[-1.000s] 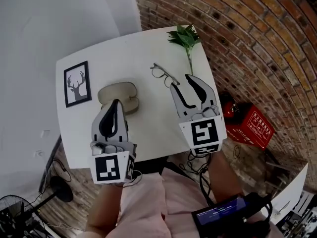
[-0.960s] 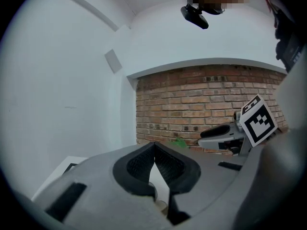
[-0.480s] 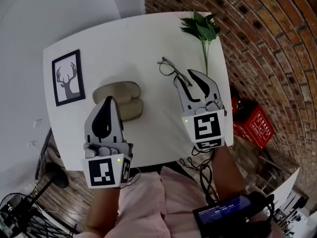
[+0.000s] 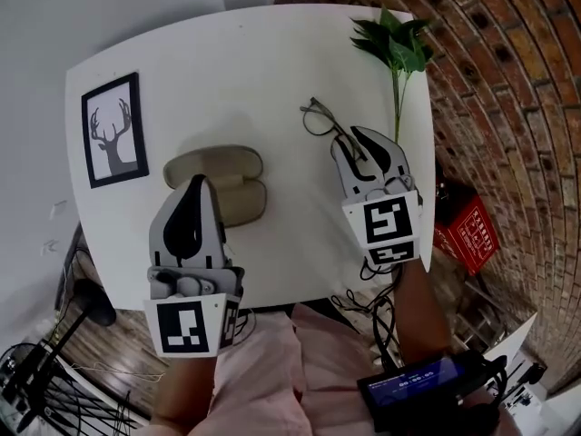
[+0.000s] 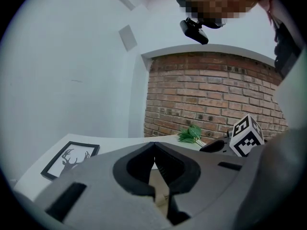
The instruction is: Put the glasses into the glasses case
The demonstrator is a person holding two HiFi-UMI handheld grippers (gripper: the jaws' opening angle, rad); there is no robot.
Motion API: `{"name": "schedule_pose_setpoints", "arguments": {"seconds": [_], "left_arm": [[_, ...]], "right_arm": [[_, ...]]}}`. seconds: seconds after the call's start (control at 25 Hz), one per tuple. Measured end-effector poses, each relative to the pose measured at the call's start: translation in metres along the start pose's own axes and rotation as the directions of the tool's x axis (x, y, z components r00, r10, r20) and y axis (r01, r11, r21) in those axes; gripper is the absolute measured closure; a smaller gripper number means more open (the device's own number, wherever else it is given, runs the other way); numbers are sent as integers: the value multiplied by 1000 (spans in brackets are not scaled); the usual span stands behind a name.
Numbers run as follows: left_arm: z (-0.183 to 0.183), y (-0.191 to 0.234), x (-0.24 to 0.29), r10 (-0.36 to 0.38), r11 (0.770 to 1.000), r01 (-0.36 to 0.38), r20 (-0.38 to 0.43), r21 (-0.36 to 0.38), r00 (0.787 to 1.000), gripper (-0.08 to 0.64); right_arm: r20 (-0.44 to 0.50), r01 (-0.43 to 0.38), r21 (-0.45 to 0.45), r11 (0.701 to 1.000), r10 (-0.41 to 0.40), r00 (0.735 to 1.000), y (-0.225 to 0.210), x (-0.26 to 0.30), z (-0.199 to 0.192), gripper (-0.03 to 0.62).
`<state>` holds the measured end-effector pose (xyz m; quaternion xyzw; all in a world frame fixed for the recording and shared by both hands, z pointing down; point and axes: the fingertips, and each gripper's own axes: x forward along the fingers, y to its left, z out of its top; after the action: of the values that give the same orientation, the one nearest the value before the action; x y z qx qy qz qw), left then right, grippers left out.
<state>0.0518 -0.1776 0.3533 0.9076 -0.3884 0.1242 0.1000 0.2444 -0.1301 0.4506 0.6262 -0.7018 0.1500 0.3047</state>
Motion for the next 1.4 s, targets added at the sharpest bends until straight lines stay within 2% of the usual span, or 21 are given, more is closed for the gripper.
{"name": "schedule_pose_setpoints", "arguments": {"seconds": [0.88, 1.4], "left_arm": [[-21, 21, 6, 22, 999, -23, -42, -31, 999, 554], [-23, 23, 9, 14, 999, -16, -50, -35, 999, 554]], "right_arm": [[-128, -42, 2, 999, 42, 991, 1, 31, -19, 514], [-153, -38, 12, 999, 39, 987, -1, 35, -26, 534]]}}
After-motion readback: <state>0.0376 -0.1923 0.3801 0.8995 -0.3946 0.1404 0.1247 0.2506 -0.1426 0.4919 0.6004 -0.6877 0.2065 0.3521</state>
